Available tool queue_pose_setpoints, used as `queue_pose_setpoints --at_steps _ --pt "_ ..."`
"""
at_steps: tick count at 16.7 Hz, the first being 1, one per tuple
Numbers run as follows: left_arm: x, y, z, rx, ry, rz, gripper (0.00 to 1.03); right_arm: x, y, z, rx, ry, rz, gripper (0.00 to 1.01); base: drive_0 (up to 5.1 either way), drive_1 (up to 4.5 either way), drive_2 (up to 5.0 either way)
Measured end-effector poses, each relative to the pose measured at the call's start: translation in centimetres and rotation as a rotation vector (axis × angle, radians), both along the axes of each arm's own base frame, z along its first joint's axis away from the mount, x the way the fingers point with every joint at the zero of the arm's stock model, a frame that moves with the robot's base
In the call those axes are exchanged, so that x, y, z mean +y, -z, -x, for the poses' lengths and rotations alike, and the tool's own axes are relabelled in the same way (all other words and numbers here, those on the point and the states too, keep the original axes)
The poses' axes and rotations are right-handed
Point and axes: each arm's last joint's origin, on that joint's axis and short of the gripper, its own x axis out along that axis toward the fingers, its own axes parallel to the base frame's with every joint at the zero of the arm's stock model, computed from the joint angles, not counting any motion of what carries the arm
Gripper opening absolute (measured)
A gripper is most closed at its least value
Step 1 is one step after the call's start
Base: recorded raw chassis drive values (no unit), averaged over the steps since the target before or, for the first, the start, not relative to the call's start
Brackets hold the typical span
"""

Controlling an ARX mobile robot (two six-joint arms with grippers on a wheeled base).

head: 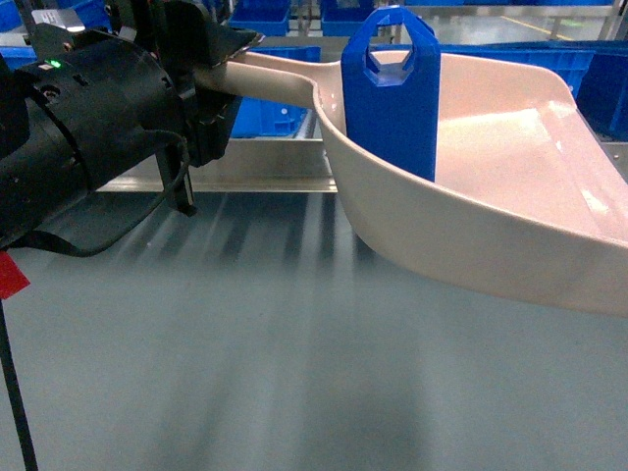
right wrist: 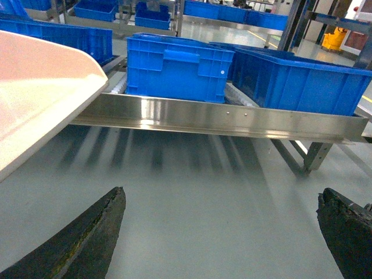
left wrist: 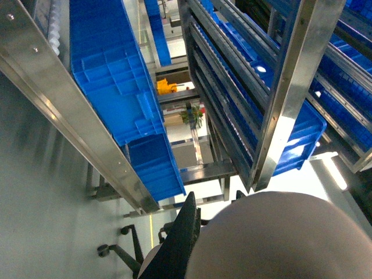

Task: Place part in tray to right shelf

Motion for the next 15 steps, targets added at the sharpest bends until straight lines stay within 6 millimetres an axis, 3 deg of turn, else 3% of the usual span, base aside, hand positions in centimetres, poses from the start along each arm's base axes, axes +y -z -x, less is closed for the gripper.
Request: queue_pose_setpoints --at_steps 15 --pt "0.1 0.0 -0.04 0.0 -0.006 0.001 0.13 0.0 -0.01 0.0 -0.001 0.0 0.0 0.98 0.1 4.1 -3.9"
